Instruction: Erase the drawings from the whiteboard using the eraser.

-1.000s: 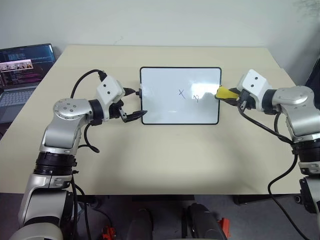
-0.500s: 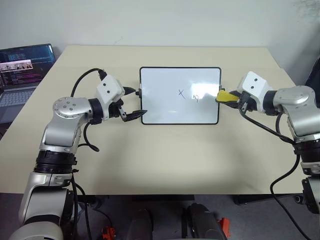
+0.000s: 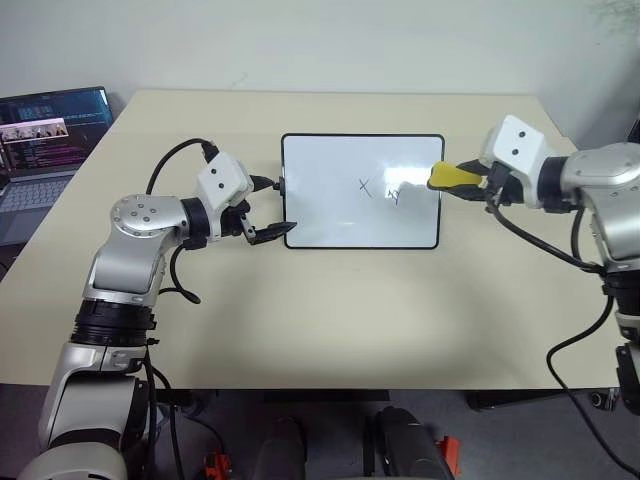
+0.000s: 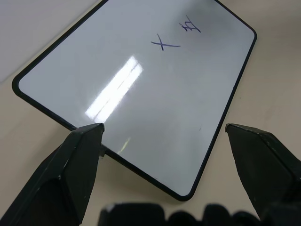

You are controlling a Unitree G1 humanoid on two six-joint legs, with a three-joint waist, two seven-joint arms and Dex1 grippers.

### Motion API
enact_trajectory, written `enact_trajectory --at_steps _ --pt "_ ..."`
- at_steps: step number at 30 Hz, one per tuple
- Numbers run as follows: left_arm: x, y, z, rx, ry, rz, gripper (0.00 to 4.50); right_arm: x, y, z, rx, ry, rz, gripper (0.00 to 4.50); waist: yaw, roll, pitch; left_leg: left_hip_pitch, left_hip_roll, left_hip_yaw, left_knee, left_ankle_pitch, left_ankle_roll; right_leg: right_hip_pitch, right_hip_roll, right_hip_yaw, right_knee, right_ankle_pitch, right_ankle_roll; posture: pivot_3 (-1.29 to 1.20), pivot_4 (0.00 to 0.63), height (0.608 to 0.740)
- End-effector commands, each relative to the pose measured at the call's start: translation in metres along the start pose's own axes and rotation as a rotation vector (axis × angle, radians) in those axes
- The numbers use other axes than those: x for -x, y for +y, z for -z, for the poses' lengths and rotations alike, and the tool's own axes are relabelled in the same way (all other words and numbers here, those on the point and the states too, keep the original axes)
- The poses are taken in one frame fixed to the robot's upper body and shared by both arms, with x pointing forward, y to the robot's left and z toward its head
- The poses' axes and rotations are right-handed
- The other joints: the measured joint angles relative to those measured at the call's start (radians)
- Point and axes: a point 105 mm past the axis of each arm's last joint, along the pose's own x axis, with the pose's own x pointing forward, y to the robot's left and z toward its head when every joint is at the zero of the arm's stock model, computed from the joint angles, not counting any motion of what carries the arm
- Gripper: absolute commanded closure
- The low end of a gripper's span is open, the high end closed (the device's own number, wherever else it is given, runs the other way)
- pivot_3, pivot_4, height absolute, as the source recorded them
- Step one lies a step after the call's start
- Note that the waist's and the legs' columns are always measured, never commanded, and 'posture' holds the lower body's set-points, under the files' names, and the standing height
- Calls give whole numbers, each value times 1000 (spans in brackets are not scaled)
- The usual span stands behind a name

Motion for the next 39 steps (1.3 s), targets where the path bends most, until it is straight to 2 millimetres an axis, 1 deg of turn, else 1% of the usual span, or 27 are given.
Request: enact_trajectory --at_steps 1,5,10,14,17,20,23,26,29,31,32,34,38,39 --pt "4 9 -15 -53 -28 -25 0 16 -9 -15 32 -35 35 3377 0 0 0 0 0 0 0 0 0 0 0 0 0 0 0 0 150 740" --pt "4 10 -16 -57 -31 -24 0 15 -6 -12 26 -25 25 3377 -2 0 0 0 0 0 0 0 0 0 0 0 1 0 0 0 150 740" --pt "3 10 -18 -62 -34 -22 0 7 -2 -8 -3 -33 27 3377 -1 0 0 0 0 0 0 0 0 0 0 0 1 0 0 0 150 740" --pt "4 10 -18 -64 -32 -23 0 2 9 -3 -9 -16 -9 3377 -1 0 0 0 0 0 1 0 0 0 0 0 1 0 0 0 150 740" --pt "4 10 -17 -64 -29 -23 0 -3 7 -10 -5 -50 5 3377 -3 0 0 0 0 0 1 0 0 0 0 0 1 0 0 0 150 740" --pt "5 10 -17 -63 -28 -23 0 -11 -2 -26 -15 -127 74 3377 -5 0 0 0 0 0 1 0 0 0 0 0 2 0 0 0 150 740" --pt "4 10 -16 -61 -27 -22 0 -24 -3 -38 -34 -180 114 3377 -5 0 0 1 0 0 1 0 0 0 0 0 2 0 0 0 150 740" --pt "2 10 -16 -57 -29 -23 0 -50 -5 -42 -96 -197 189 3377 -4 0 0 0 0 0 2 0 0 0 0 0 2 0 0 0 150 740" --pt "0 10 -15 -54 -32 -20 0 -78 -1 -50 -152 -212 223 3377 -5 0 0 1 0 0 2 0 0 0 0 0 3 0 0 0 150 740" --pt "-2 10 -16 -53 -33 -19 0 -94 1 -51 -173 -199 246 3377 -5 0 0 1 0 0 2 0 0 0 0 0 3 0 0 0 150 740" --pt "-2 10 -16 -54 -35 -19 0 -101 1 -47 -147 -166 267 3377 -5 0 0 1 0 0 2 0 0 0 0 0 3 0 0 0 150 740" --pt "-3 11 -17 -54 -37 -19 0 -110 0 -41 -113 -122 292 3377 -3 0 0 0 0 0 2 0 0 0 0 0 3 0 0 0 150 740" --pt "-1 10 -17 -54 -37 -20 0 -126 -4 -47 -190 -145 329 3378 -5 0 0 0 0 -1 2 0 0 0 0 0 3 0 0 0 150 740" --pt "-1 10 -16 -54 -36 -20 0 -129 -5 -46 -192 -141 335 3378 -6 0 0 1 0 -1 2 0 0 0 0 0 3 0 0 0 150 740"
